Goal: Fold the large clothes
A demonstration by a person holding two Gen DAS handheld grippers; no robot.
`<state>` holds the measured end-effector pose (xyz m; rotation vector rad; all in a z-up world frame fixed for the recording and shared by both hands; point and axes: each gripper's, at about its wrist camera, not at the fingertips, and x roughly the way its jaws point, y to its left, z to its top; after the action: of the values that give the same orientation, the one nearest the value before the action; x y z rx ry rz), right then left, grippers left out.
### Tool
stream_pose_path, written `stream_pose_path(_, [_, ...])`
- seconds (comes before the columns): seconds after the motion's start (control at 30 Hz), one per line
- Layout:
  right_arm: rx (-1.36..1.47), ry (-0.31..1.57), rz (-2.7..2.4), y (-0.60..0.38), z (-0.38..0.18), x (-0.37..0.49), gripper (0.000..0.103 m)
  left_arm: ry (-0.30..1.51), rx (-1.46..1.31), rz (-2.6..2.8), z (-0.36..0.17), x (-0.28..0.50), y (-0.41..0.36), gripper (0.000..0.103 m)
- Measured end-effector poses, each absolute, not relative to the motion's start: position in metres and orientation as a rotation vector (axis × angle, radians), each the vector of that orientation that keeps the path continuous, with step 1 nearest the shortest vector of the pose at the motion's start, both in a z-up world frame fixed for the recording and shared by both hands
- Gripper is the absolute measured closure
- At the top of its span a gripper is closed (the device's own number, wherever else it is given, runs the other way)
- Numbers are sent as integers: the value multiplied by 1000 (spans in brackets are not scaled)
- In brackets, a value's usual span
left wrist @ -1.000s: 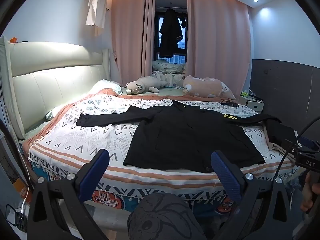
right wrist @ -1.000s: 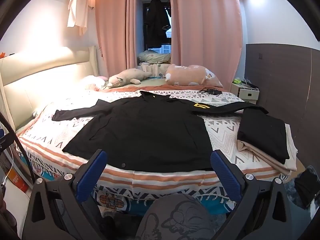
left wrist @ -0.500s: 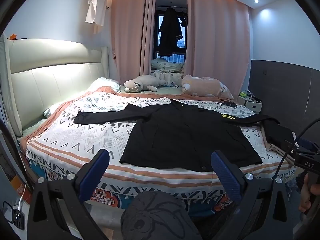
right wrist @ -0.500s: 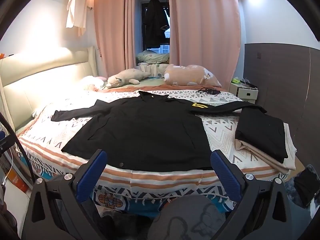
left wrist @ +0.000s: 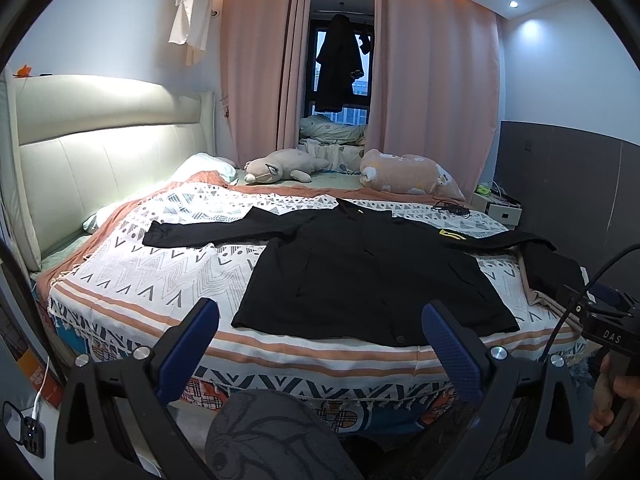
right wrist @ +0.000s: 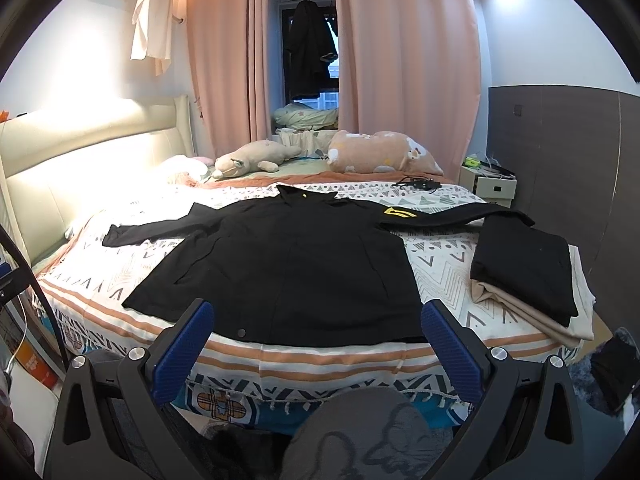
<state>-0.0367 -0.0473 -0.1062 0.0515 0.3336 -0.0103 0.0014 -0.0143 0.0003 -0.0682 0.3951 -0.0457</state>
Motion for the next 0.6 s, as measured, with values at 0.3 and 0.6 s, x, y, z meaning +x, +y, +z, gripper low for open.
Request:
stream_pose_path(0.3, [51, 332, -9, -47, -106, -38, 0, 392, -58, -47, 3, -2, -14, 0])
stream_pose_path(0.6, [46, 320, -11, -47, -105, -41, 0, 382, -53, -59, 7, -7, -15, 0])
